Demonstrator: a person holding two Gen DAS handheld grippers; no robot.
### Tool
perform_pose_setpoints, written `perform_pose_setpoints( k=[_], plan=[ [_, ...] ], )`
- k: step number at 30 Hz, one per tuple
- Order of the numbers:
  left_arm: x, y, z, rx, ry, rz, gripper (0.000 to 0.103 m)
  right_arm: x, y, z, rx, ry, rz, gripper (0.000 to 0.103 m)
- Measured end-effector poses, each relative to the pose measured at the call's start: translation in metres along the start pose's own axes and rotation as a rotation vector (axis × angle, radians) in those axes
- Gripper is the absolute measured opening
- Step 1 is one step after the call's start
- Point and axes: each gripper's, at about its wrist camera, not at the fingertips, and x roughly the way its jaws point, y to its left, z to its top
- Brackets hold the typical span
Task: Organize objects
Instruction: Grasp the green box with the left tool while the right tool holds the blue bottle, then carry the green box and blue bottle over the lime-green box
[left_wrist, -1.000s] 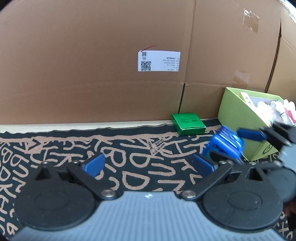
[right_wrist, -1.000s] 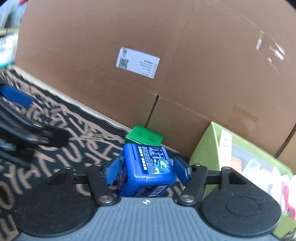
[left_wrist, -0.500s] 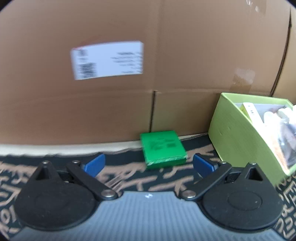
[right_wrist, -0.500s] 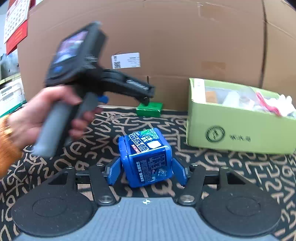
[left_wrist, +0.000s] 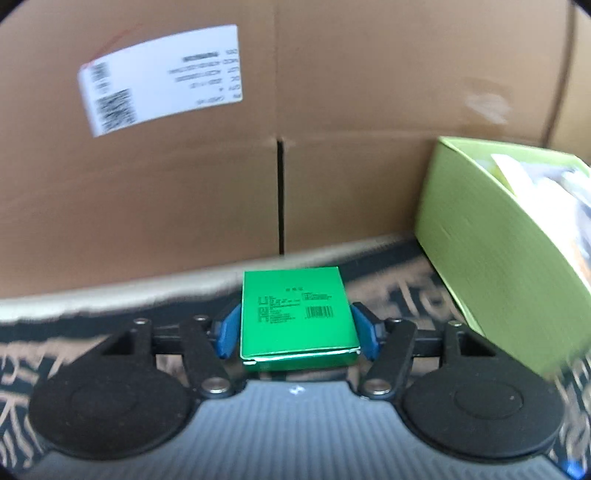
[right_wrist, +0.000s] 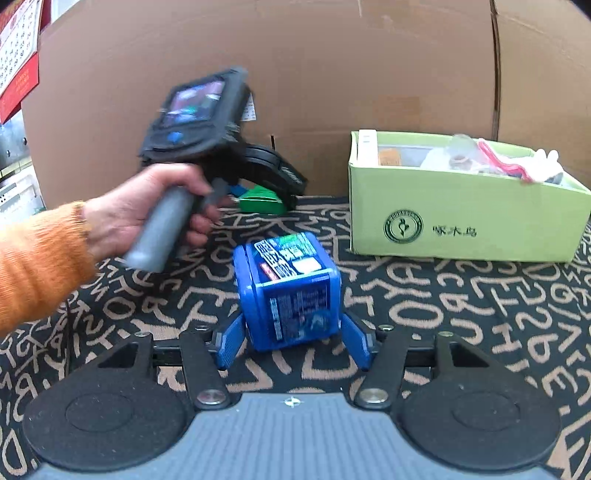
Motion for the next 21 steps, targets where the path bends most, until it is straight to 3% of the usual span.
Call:
perform_pose_setpoints(
  k=[4,8,10,11,13,21],
  plan=[
    [-0.044,0.0,-0.041,0.083,0.006,-0.036,0.062,0.004,-0.002,-0.002,0.007,0.005,-0.006,0.065],
    [-0.072,0.003,-0.072,0.085,0.008,-0.049,0.066,0.007,0.001,0.002,-0.031,-0.005,-0.012,0.071],
    [-0.077,0.005,-0.075,0.089,-0.006,-0.022,0.085,0.009,0.004,0.005,-0.053,-0.01,-0.022,0.071],
    [-0.078,0.003,-0.076,0.096,-0.018,0.0,0.086,0.009,0.005,0.006,-0.061,-0.012,-0.022,0.071],
    [-0.077,0.002,-0.073,0.119,-0.022,0.031,0.086,0.01,0.007,0.008,-0.073,-0.015,-0.023,0.071],
    [-0.067,-0.014,-0.062,0.12,-0.016,0.039,0.085,0.013,0.01,0.014,-0.092,-0.037,-0.044,0.071]
  ],
)
